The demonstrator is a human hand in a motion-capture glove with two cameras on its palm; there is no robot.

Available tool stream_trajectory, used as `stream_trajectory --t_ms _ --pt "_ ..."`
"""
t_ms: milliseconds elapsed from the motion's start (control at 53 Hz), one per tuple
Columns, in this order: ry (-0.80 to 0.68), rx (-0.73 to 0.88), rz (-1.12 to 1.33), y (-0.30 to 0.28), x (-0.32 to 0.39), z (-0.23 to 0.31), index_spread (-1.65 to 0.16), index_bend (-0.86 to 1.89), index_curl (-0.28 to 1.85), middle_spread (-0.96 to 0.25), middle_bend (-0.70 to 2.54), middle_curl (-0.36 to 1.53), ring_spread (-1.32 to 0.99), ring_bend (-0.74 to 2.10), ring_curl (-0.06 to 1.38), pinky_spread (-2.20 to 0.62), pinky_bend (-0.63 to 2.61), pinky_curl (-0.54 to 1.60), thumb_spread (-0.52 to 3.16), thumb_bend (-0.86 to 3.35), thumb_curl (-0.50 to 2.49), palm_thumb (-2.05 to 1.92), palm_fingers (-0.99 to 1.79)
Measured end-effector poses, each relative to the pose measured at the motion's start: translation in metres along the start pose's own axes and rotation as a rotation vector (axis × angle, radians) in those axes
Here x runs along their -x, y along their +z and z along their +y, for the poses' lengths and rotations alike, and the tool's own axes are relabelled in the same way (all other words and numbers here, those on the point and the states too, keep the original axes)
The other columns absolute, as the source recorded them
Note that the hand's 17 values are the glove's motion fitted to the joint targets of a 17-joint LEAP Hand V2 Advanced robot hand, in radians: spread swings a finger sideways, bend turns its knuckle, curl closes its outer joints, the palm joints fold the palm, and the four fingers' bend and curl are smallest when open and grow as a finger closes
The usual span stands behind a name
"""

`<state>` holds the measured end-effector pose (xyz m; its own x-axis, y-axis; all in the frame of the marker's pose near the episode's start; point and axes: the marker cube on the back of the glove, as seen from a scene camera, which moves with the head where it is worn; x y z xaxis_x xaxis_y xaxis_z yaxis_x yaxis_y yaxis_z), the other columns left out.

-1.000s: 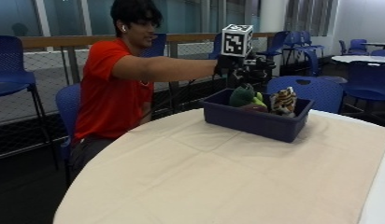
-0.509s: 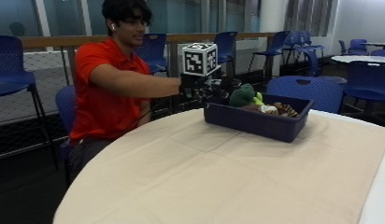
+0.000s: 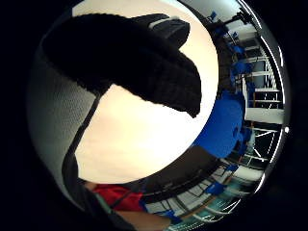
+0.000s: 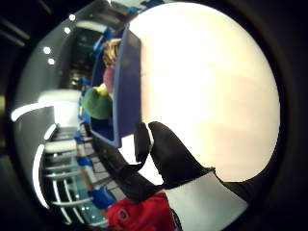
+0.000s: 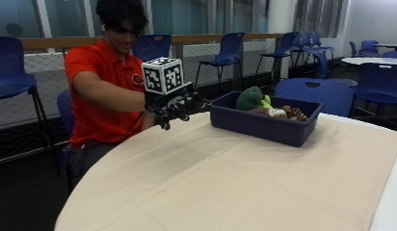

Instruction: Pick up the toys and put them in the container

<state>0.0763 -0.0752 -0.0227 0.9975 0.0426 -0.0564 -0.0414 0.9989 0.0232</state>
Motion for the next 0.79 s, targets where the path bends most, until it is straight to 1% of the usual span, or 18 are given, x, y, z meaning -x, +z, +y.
stream_trajectory --t_ms 264,585,792 --pt "0.041 -0.014 -0.025 -0.003 -0.035 0.012 -0.35 0.14 0.24 -0.06 0.09 0.15 0.09 0.16 0.22 0.13 1.29 0.32 1.14 -0.04 0.26 -0.03 -0.25" --pt "0.047 0.011 -0.043 0.013 -0.043 0.016 -0.35 0.14 0.24 -0.07 0.09 0.15 0.08 0.17 0.22 0.14 1.28 0.32 1.14 -0.03 0.25 -0.03 -0.23" --pt "0.056 0.039 0.039 0.013 -0.050 0.018 -0.35 0.14 0.24 -0.07 0.10 0.15 0.08 0.17 0.22 0.13 1.27 0.32 1.14 -0.03 0.25 -0.03 -0.23"
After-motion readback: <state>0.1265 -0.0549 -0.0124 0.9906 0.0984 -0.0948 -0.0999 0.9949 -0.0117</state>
